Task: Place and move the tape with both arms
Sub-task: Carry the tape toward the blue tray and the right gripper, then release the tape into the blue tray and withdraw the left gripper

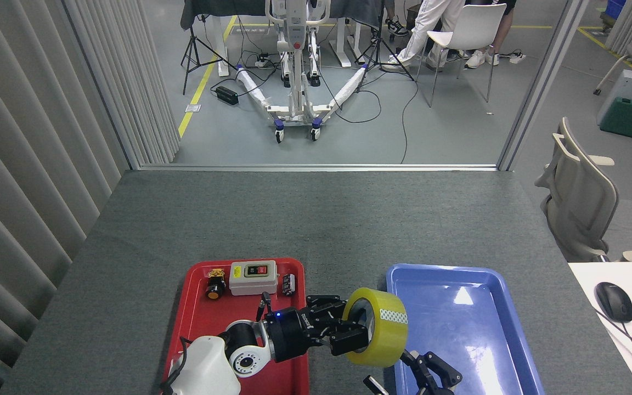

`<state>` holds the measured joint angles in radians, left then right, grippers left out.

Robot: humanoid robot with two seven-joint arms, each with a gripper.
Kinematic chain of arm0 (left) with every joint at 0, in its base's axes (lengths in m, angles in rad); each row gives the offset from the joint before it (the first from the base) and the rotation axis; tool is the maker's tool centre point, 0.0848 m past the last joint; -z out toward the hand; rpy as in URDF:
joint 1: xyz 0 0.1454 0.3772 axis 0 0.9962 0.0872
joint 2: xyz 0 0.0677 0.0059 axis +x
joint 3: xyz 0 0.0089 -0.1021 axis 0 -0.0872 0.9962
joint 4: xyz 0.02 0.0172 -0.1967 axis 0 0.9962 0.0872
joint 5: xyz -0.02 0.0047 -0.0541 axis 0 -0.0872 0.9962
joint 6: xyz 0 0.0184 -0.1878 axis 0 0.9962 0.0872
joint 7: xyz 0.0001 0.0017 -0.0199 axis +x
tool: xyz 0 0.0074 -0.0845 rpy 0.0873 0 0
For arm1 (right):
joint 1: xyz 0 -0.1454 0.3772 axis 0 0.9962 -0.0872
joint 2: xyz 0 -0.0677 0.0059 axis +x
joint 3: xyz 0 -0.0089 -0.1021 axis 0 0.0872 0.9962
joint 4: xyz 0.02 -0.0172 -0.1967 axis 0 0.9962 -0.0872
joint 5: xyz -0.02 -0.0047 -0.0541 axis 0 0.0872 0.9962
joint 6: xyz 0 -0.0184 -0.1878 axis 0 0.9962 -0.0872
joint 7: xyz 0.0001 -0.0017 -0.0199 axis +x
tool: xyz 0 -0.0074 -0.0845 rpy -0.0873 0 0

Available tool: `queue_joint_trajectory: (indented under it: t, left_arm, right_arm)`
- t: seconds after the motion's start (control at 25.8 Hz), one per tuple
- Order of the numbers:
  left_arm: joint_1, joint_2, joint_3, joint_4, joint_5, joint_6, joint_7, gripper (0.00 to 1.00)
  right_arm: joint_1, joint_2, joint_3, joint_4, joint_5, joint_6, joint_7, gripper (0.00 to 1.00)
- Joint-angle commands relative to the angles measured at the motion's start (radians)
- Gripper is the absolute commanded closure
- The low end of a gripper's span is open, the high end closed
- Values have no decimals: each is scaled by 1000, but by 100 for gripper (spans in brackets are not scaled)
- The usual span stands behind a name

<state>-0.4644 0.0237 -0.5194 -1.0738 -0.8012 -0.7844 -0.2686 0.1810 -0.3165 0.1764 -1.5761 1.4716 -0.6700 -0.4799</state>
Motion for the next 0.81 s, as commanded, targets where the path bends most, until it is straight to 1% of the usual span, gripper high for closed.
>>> queue_joint_trajectory:
  t: [0.0, 0.08, 0.12, 0.16, 0.35, 0.39, 0.47, 0.5, 0.54, 0.62, 0.7, 0.78]
  left_arm:
    - [6, -2, -17, -20, -3, -1, -6, 100]
    - [6, -4, -22, -20, -3, -1, -6, 100]
    - [7, -4, -22, -20, -3, -1, -6, 100]
    - [10, -4, -25, -21, -3, -1, -6, 100]
    - [16, -7, -44, -21, -4, -1, -8, 100]
    - [16, -7, -42, -21, -7, -1, -8, 88]
    - [16, -10, -33, -20, -13, -1, -3, 30]
    - [15, -8, -27, -26, -9, -1, 3, 6]
    - [15, -5, -13, -43, -6, -1, 5, 0]
    - [18, -1, 38, -80, -3, -1, 3, 0]
    - [18, 7, 105, -83, -1, -1, 2, 0]
    - [21, 35, 145, -95, -3, -1, 0, 0]
  right_arm:
    - [5, -1, 2, 1, 4, 3, 1, 81]
    - [5, 0, 2, 1, 4, 7, 1, 93]
    - [5, 0, 2, 1, 4, 9, 3, 98]
    - [6, 0, 2, 1, 4, 9, 3, 100]
    - [23, 0, -3, -1, 6, 10, 3, 100]
    - [25, 0, -6, -2, 6, 10, 3, 100]
    - [38, -3, -20, -10, 4, 15, 3, 100]
    - [52, -4, -51, -18, 1, 27, 4, 100]
    - [81, -1, -113, -25, -1, 58, 11, 100]
    - [132, 8, -215, -30, -2, 139, 17, 100]
    - [138, 7, -259, -25, -4, 225, 55, 100]
    - [135, 0, -267, -21, -24, 289, 103, 100]
